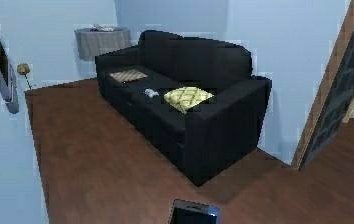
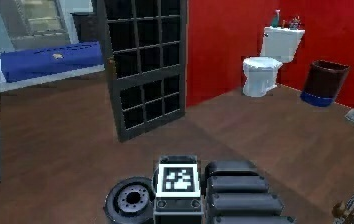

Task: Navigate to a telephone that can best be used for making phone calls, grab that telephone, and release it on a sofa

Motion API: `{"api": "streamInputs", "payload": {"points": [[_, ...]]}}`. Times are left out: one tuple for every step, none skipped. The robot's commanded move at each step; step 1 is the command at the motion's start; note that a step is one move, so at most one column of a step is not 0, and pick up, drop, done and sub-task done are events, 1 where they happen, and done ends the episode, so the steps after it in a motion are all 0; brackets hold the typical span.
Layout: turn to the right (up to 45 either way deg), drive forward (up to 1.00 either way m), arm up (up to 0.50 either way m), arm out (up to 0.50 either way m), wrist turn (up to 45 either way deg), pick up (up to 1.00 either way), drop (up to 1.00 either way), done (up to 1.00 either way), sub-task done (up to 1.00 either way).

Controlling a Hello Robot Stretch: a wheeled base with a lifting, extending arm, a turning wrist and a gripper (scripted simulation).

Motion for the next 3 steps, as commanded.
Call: {"api": "streamInputs", "payload": {"points": [[0.0,0.45,0.0,0.0,0.0,0.0,0.0,0.0,0.0],[-30.0,0.0,0.0,0.0,0.0,0.0,0.0,0.0,0.0],[0.0,1.0,0.0,0.0,0.0,0.0,0.0,0.0,0.0]]}}
